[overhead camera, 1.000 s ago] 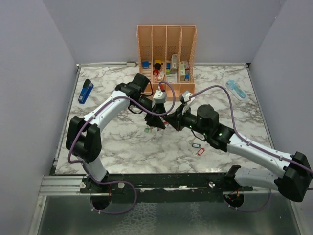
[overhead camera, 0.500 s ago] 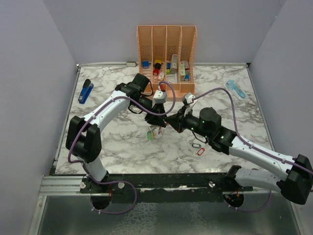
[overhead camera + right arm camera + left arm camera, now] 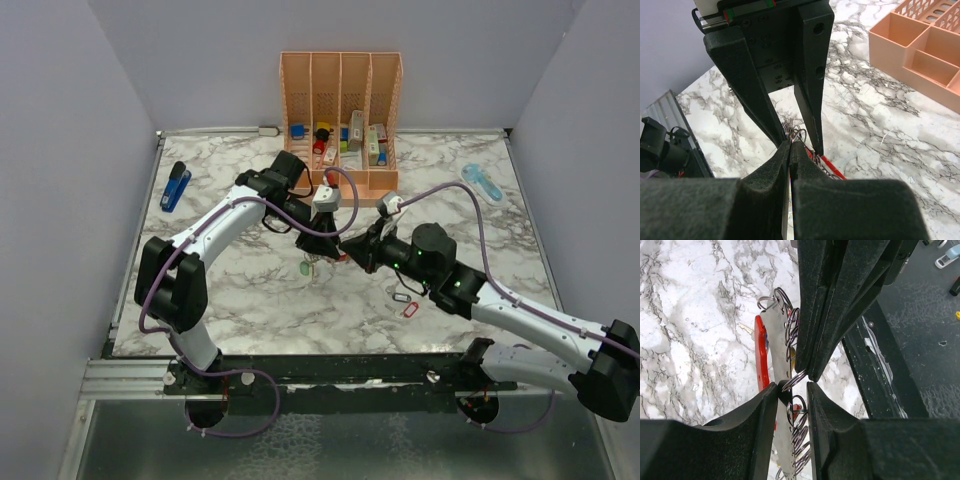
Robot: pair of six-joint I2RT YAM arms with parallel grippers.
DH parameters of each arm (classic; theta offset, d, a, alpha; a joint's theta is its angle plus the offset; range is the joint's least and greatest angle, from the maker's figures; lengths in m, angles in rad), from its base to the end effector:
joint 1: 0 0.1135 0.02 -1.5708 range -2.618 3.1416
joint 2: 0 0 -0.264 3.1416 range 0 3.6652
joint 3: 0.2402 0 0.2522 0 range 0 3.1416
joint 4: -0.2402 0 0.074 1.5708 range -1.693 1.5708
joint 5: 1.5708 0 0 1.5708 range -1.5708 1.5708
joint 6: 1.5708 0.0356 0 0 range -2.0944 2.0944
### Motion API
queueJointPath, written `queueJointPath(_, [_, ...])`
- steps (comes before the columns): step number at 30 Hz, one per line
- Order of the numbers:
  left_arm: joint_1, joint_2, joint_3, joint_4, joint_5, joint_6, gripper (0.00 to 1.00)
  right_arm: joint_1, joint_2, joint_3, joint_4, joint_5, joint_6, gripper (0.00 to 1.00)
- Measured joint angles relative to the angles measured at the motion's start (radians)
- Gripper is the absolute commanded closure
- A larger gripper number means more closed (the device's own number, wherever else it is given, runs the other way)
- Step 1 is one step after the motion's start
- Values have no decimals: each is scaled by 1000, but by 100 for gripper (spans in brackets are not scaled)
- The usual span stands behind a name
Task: Put the keys on the keyring
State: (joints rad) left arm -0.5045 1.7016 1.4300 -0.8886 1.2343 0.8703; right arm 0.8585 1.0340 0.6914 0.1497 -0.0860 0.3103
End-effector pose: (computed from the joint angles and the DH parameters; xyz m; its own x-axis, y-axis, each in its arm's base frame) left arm 0.2820 -0.1941 0.2887 -0.1432 0.3674 -0.9190 0.9291 -0.2699 -0.2527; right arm 0.1567 0.1862 0.2936 -0.3664 0.0412 -0.9296 -0.7323 0.6036 0.3154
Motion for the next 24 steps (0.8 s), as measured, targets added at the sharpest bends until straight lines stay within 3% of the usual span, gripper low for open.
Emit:
queueJointPath(11, [0, 0, 0, -19, 14, 21, 72, 0, -1, -29, 40, 1, 18, 99])
queueJointPath(16, [0, 0, 0, -27, 31, 37, 62, 0, -5, -33, 47, 8, 23, 99])
queueJointPath(24, [0, 0, 0, -50, 40, 60, 57, 0, -10, -38, 54, 19, 25, 99])
